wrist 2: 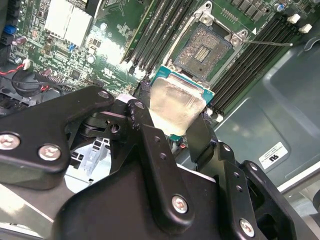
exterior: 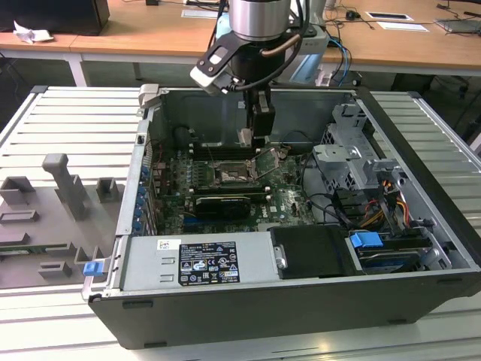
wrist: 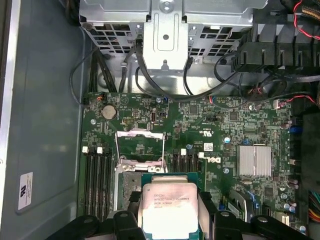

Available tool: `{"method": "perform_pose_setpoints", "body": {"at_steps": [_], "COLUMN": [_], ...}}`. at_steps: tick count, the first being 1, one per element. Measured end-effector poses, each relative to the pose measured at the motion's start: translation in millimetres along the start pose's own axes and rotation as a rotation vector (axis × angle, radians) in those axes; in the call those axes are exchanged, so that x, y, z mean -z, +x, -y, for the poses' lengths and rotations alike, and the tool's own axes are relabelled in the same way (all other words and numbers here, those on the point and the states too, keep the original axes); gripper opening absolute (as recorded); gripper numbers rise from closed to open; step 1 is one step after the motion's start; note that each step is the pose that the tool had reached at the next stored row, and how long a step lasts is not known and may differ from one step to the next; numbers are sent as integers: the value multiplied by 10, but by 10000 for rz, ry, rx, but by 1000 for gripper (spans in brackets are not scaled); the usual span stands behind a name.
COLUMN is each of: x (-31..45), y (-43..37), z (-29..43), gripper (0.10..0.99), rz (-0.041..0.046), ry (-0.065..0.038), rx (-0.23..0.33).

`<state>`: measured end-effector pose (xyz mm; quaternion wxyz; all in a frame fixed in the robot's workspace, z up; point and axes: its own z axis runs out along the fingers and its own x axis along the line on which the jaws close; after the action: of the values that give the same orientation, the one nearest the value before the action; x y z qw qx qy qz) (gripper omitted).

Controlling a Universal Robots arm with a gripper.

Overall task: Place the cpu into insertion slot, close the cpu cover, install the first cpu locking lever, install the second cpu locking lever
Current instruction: 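Place the cpu into insertion slot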

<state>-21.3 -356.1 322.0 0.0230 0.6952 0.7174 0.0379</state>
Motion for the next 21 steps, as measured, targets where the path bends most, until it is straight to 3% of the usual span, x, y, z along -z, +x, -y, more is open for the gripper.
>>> {"method": "perform_pose_setpoints", "body": {"at_steps": [21], "x": [-75], "y": [-1], "z": [6], "gripper": [529], "rz": [0], "ry": [0], "rx": [0]}}
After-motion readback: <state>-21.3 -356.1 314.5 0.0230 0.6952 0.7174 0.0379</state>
